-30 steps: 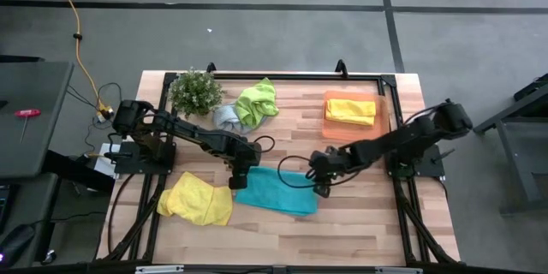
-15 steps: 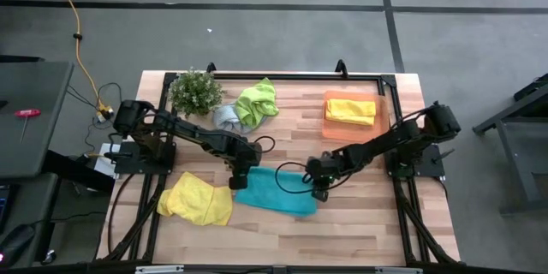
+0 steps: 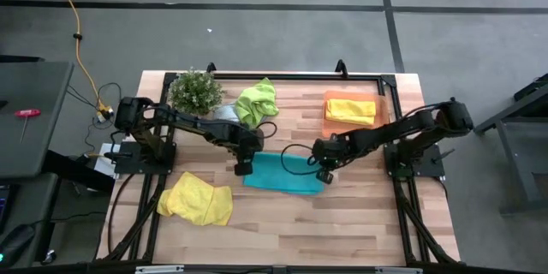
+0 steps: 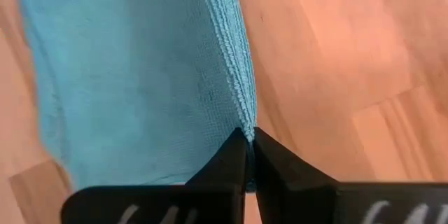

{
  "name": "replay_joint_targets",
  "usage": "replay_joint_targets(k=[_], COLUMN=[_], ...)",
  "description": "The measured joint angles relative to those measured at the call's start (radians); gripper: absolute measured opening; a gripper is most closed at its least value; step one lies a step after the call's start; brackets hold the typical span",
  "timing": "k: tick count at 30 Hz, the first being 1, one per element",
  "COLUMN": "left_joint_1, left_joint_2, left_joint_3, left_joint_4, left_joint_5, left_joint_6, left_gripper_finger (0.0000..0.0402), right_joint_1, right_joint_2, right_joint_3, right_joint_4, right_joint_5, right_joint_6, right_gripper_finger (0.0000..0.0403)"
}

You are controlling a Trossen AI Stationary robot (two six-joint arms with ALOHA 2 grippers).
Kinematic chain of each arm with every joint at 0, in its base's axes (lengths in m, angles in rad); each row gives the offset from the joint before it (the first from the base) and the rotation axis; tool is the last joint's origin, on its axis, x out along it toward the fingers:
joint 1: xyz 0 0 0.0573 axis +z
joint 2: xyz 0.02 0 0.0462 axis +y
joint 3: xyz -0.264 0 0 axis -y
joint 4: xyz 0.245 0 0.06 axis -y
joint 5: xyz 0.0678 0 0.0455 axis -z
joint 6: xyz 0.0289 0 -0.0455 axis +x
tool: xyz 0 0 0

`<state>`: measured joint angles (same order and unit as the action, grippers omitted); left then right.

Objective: Fold microfiber towels
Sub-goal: Fold the blue microfiber cloth

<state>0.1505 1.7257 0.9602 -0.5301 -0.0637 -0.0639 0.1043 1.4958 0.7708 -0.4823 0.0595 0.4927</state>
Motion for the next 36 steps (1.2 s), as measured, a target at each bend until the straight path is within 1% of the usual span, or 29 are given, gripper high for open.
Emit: replay_joint_targets(k=[3,7,13,18,25,29,33,36], left_joint_1=[-0.018,-0.057,-0.141,-0.215,-0.287,-0.304,-0.310,-0.309], left_joint_2=[-0.025,-0.090,-0.180,-0.189,-0.177,-0.177,-0.167,-0.167], left_joint_3=[0.000,-0.001,-0.001,-0.012,-0.048,-0.048,-0.048,-0.048], left_joint_4=[-0.009,-0.034,-0.060,-0.041,0.001,0.006,0.011,0.009], left_joint_5=[-0.047,-0.114,-0.201,-0.236,-0.308,-0.316,-0.286,-0.282], left_joint_6=[0.030,0.042,0.042,0.042,-0.019,-0.022,-0.005,-0.004], left_gripper_finger=[0.0001,0.0000,0.0000,0.0000,0.0000,0.0000,0.0000,0.0000], right_joint_1=[0.010,0.044,0.137,0.216,0.286,0.318,0.335,0.341], right_joint_2=[-0.043,-0.083,-0.078,-0.077,-0.077,-0.067,-0.036,-0.007], right_joint_3=[0.008,0.020,0.020,0.020,0.020,0.019,0.019,0.019], right_joint_4=[-0.016,-0.035,-0.019,-0.023,0.013,0.066,0.085,0.105], right_joint_5=[0.004,0.007,0.017,0.097,0.128,0.122,0.119,0.111], right_joint_6=[0.004,0.014,0.084,0.156,0.266,0.269,0.293,0.296], right_gripper_finger=[0.0001,0.0001,0.0000,0.0000,0.0000,0.0000,0.0000,0.0000])
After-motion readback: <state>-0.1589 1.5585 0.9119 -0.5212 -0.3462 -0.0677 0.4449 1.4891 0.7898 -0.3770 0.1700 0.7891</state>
